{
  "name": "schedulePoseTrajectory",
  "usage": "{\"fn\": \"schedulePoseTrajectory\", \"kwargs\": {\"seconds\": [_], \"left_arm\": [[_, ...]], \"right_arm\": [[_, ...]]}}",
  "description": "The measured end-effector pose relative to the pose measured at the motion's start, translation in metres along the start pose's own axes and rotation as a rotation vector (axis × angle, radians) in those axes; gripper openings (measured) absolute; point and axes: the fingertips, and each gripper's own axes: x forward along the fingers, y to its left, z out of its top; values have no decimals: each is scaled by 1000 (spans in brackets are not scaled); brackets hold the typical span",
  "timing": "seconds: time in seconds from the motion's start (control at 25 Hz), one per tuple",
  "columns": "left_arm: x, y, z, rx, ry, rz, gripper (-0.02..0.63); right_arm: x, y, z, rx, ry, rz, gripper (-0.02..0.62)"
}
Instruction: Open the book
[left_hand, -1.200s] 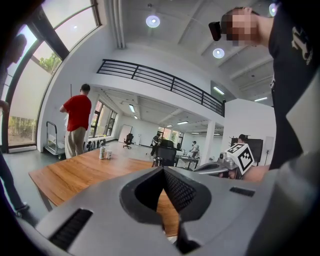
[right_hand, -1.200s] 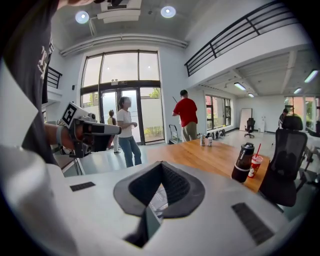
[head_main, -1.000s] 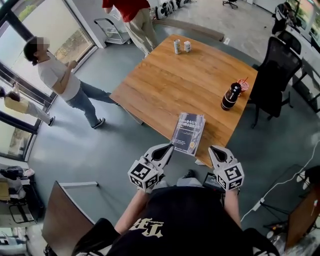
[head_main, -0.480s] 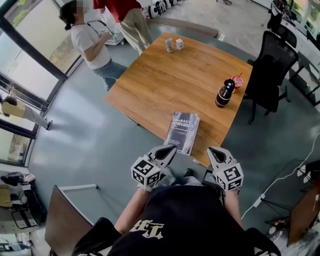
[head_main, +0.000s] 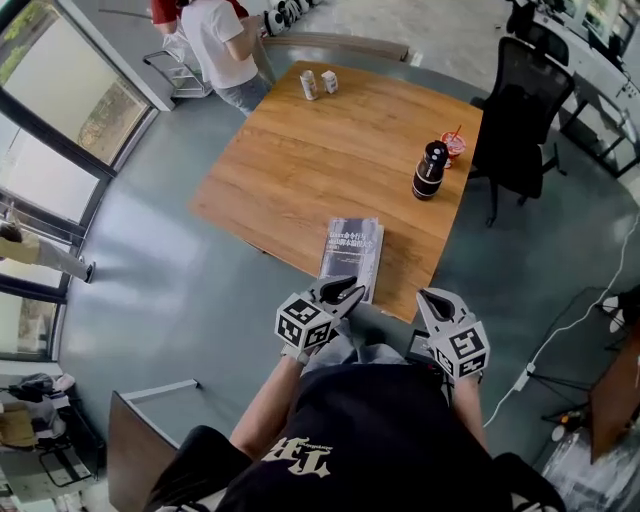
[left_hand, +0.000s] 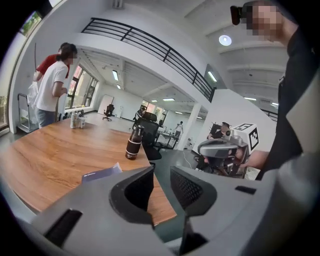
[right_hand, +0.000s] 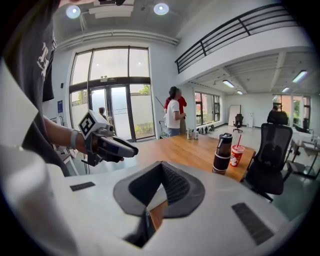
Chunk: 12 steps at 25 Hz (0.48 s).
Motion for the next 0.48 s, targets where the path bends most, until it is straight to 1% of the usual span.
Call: {"fn": "schedulePoseTrajectory", "kwargs": {"seconds": [0.24, 0.28, 0.4, 0.48], "left_arm": [[38, 23, -31, 25, 105, 5, 158], [44, 28, -37, 28, 127, 12, 160], [61, 44, -58, 53, 202, 50, 175], [71, 53, -72, 86, 256, 85, 200]], "right_arm": [[-13, -3, -14, 18, 17, -56, -12], [-15, -4, -17, 23, 21, -66, -12], [-24, -6, -27, 40, 31, -94, -12], [-30, -7, -34, 49, 38, -109, -12]]}}
